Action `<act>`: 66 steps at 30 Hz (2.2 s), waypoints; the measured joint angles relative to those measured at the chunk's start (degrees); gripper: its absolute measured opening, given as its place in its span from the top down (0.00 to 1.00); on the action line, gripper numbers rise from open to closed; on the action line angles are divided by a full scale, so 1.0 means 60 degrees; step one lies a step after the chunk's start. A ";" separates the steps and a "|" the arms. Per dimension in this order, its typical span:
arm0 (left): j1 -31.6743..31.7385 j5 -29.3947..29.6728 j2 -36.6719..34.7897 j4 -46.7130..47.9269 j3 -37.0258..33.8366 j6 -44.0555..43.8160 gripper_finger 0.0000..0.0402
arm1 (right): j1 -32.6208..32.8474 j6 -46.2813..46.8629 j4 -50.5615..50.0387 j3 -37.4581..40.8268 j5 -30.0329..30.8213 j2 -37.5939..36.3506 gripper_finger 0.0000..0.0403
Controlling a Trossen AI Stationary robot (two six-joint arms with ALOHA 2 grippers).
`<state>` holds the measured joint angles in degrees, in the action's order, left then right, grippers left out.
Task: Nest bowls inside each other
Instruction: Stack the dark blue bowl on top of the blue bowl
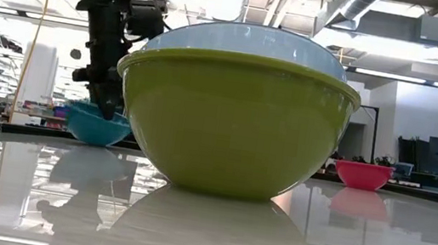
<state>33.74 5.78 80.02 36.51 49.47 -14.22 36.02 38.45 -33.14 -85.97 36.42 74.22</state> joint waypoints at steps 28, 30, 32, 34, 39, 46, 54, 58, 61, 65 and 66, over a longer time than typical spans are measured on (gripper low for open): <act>-0.0467 -0.2226 -0.0071 -0.0734 -0.0003 -0.1168 0.41 | 0.0060 0.0106 0.0024 0.0000 0.0004 0.0007 0.44; -0.0591 -0.2704 -0.0071 -0.1155 -0.0003 -0.1549 0.41 | 0.0060 0.0106 0.0020 0.0000 -0.0003 0.0007 0.44; -0.0762 -0.3054 -0.0071 -0.1475 -0.0003 -0.1963 0.41 | 0.0060 0.0106 0.0017 0.0000 -0.0007 0.0007 0.44; -0.1043 -0.3229 -0.0071 -0.1691 -0.0003 -0.2237 0.41 | 0.0063 0.0106 0.0017 0.0000 -0.0017 0.0007 0.44; -0.1635 -0.2109 -0.0071 -0.1389 -0.0003 -0.2346 0.41 | 0.0135 0.0102 0.0017 0.0000 -0.0047 0.0007 0.44; -0.1811 -0.0415 0.0515 -0.0751 -0.0003 -0.2251 0.41 | 0.0386 0.0148 0.0023 0.0000 -0.0051 0.0007 0.44; -0.1886 -0.1473 0.1647 -0.0862 0.0003 -0.2103 0.57 | 0.0868 0.0426 0.0420 0.0004 0.0208 0.0007 0.44; -0.2232 -0.1792 0.1308 -0.1127 0.0059 -0.1933 0.90 | 0.1206 0.0427 0.0438 0.0004 0.0741 0.0007 0.44; -0.2749 -0.2855 0.0655 -0.1614 0.0152 -0.2136 0.96 | 0.1451 0.0427 0.0378 0.0004 0.1172 0.0007 0.44; -0.3702 -0.3590 -0.0524 -0.1994 0.0240 -0.3170 0.99 | 0.1645 0.0347 0.0267 0.0004 0.1549 0.0007 0.44; -0.4044 -0.3537 -0.0787 -0.2584 0.0365 -0.3492 0.99 | 0.1663 0.0330 0.0210 0.0004 0.1640 0.0007 0.44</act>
<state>9.48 -15.44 75.29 21.01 51.66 -35.17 46.00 40.44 -31.88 -85.95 46.27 74.26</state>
